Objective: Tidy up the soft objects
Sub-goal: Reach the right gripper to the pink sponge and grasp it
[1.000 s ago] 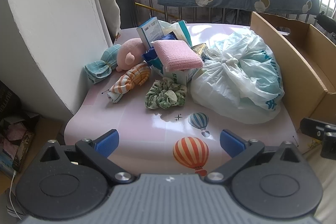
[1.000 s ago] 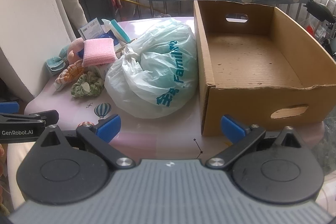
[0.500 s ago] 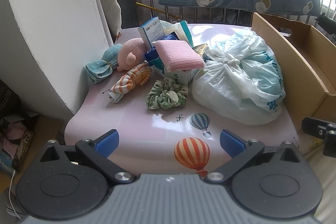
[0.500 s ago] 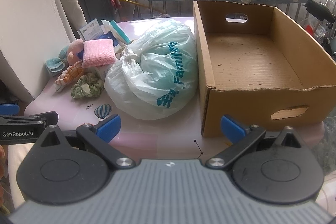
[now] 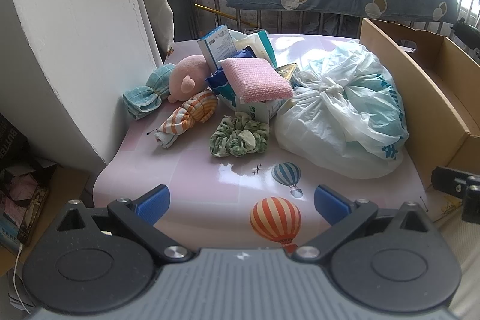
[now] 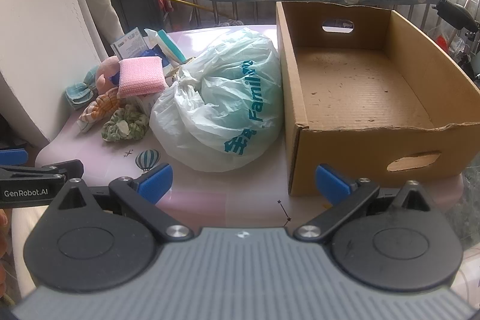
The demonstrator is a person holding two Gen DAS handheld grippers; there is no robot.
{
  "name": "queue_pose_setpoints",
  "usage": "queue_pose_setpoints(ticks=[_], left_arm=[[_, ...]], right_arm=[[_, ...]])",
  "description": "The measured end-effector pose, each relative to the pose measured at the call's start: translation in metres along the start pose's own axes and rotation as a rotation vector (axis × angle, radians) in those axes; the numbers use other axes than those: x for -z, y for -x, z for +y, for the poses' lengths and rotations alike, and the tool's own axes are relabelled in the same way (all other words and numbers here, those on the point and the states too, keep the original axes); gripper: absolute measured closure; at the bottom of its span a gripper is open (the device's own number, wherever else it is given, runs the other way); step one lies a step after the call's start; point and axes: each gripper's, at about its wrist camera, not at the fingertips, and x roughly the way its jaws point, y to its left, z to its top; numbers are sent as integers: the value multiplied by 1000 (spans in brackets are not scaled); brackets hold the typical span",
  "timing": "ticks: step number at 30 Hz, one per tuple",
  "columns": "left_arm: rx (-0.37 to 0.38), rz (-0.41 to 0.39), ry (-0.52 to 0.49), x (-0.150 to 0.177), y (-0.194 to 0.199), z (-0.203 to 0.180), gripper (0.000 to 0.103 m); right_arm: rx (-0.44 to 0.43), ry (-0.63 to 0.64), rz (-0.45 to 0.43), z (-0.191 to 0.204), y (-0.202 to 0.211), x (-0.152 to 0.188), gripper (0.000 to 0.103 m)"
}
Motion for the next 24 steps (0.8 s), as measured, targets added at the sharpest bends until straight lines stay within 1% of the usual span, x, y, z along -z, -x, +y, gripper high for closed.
queue_pose_setpoints(ticks=[12,16,18,21,24], left_arm=[[3,10,7,0,-7,8,0],[0,8,5,0,-7,8,0],[-5,1,3,-1,-8,10,0],[-15,-31,-5,-9,-8,19,0],[39,-68,3,-24,-10,35,0]], right_arm=[[3,-4,0,0,0,-1,1],[0,-4,-14,-1,2,-4,1],[-17,0,-37,-1,5,-7,1],[-60,24,-107,2,13,-22,1],[-152,61,-201,5,18,-50,1]])
